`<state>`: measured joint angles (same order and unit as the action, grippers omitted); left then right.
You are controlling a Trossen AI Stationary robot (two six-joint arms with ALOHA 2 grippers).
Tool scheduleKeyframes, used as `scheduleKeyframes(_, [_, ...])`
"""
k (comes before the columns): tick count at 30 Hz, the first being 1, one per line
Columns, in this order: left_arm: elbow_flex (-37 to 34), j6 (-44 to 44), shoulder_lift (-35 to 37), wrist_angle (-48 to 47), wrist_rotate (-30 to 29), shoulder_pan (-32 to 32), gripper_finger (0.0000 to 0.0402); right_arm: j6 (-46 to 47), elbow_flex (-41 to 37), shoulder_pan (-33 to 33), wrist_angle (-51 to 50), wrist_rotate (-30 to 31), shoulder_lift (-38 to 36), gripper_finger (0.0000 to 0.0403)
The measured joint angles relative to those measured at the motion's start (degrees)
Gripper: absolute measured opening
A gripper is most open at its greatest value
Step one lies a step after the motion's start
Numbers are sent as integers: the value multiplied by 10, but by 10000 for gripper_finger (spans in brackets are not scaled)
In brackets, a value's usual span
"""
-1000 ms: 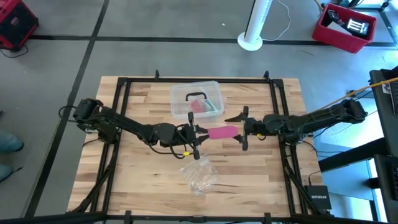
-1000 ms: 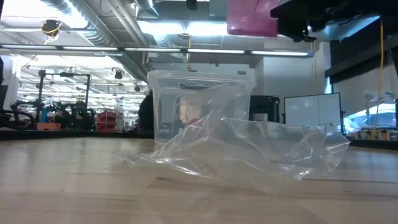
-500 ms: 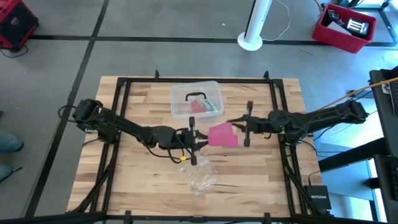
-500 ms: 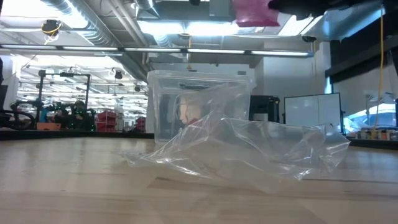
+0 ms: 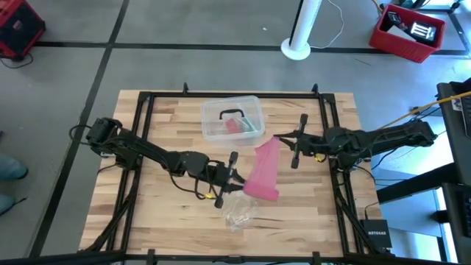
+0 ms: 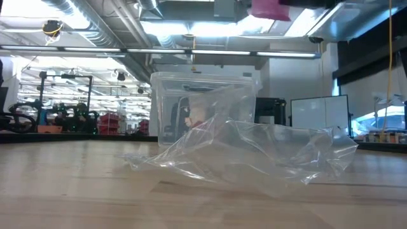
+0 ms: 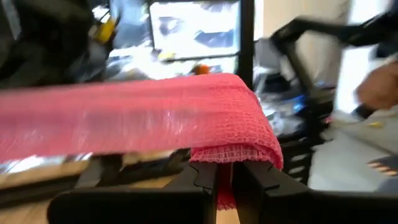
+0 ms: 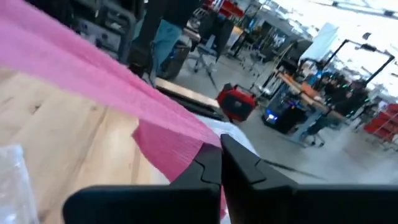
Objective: Roll bandage
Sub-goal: Roll the pink bandage
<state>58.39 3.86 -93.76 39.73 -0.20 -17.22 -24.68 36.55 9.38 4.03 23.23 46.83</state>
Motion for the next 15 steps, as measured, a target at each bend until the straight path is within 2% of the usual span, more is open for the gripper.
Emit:
scheduleKeyframes(3, [0, 13, 1, 19, -9, 8, 21, 49, 0, 0, -14, -28, 8, 8])
scheduleKeyframes(8, [0, 73, 22, 25, -140, 17, 21, 139, 0, 0, -71, -72, 17, 10])
scheduleKeyframes(10, [0, 89, 37, 9, -176, 24, 21, 169, 0, 0, -85, -75, 20, 10])
scheduleKeyframes(15, [0, 99, 45, -16, -188, 44, 21, 264, 0, 0, -66, -81, 32, 12])
